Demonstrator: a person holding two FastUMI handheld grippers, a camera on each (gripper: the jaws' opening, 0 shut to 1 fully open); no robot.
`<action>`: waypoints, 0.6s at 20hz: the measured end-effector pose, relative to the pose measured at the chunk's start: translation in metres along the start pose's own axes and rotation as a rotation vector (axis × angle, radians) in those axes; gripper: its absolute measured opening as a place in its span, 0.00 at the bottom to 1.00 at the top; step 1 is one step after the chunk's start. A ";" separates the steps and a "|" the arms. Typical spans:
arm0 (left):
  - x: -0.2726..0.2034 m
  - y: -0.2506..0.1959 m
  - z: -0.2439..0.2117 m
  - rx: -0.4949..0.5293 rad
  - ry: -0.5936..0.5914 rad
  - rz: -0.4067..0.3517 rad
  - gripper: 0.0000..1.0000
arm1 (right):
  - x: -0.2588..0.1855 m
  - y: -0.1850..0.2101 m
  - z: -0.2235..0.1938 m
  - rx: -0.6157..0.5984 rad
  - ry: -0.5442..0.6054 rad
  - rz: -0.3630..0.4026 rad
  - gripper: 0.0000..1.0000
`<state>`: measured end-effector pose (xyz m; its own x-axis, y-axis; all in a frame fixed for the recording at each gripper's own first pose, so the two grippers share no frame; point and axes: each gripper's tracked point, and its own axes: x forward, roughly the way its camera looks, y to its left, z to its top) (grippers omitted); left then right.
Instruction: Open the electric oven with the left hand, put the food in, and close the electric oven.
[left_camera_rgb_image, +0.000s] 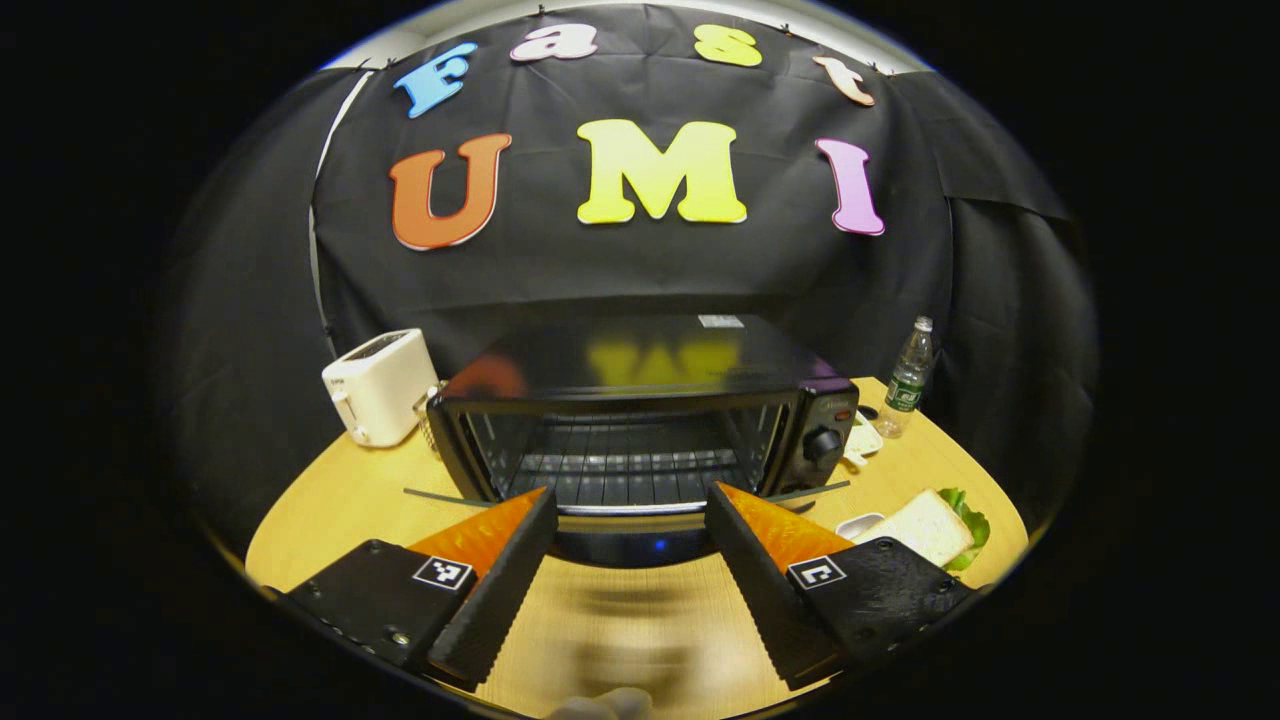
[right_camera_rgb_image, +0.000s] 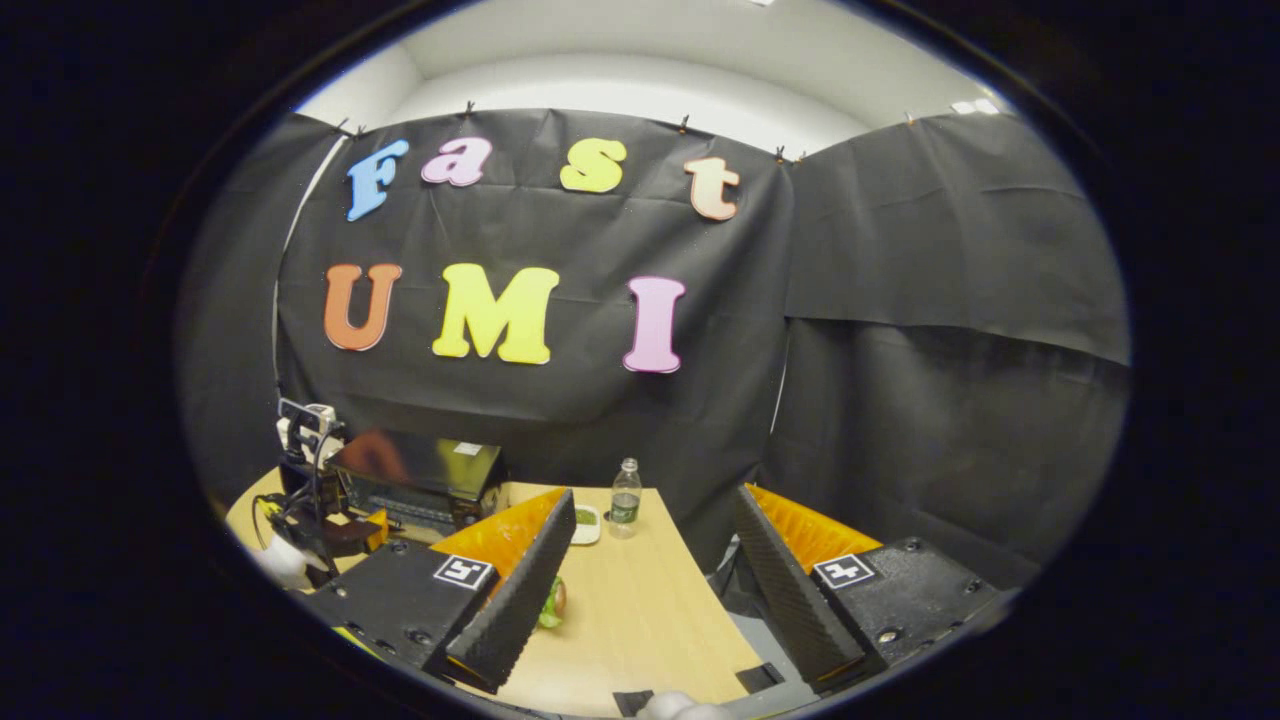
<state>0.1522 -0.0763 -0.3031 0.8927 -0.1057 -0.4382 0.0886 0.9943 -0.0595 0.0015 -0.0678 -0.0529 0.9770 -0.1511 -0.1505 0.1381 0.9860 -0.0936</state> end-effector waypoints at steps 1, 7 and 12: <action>-0.001 0.000 -0.005 0.012 0.006 -0.001 0.99 | 0.000 0.001 -0.001 -0.005 0.001 0.002 1.00; -0.002 0.001 -0.004 0.006 -0.009 0.013 0.98 | 0.003 0.002 0.003 -0.014 -0.009 0.029 1.00; -0.006 0.001 -0.007 0.010 -0.027 0.037 0.99 | 0.012 0.010 0.011 -0.053 -0.019 0.079 1.00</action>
<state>0.1444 -0.0746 -0.3066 0.9072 -0.0682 -0.4151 0.0593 0.9977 -0.0343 0.0162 -0.0589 -0.0443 0.9875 -0.0712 -0.1410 0.0522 0.9896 -0.1342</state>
